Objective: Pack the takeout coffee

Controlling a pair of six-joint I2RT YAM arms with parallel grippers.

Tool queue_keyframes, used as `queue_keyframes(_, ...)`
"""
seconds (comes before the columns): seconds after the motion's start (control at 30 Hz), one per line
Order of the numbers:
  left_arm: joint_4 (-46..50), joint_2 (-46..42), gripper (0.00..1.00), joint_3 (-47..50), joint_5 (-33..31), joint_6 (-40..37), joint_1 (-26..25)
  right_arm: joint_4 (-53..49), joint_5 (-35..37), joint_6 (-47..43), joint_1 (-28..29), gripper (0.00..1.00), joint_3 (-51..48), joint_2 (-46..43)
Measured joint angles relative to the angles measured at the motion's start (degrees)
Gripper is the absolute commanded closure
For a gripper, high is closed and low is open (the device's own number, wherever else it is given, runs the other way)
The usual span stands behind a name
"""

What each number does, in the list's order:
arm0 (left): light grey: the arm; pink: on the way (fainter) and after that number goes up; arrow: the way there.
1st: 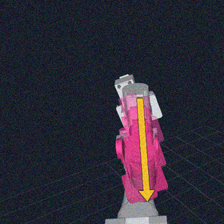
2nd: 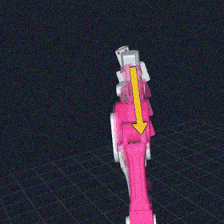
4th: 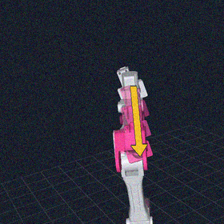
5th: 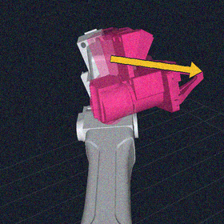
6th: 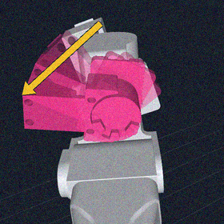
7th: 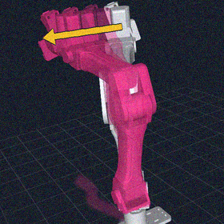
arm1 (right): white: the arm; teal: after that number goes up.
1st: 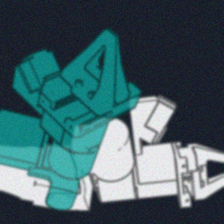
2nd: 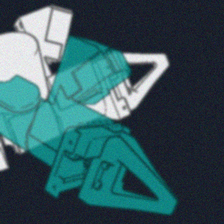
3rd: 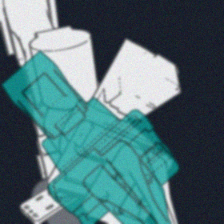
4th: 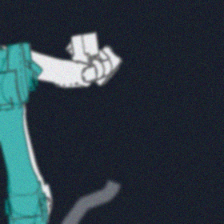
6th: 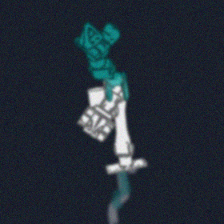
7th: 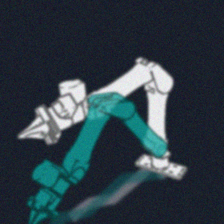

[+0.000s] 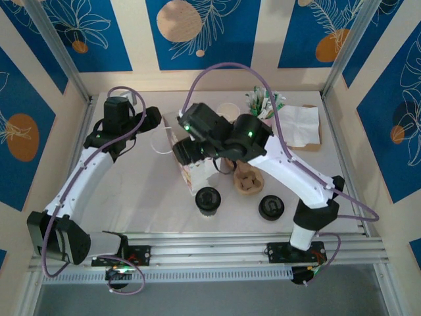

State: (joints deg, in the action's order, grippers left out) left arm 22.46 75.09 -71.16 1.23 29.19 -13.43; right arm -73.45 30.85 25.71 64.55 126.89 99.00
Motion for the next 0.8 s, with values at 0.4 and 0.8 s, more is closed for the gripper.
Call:
queue_keyframes(0.4,10.25,-10.34,0.34,-1.42,2.56,-3.65,0.00,11.26,3.32,2.40,5.86,0.32,-31.12,-18.56)
queue_keyframes(0.8,11.37,-20.59,0.39,13.64,-1.07,-5.90,0.00,22.25,4.79,8.83,3.32,0.48,-50.86,-25.64)
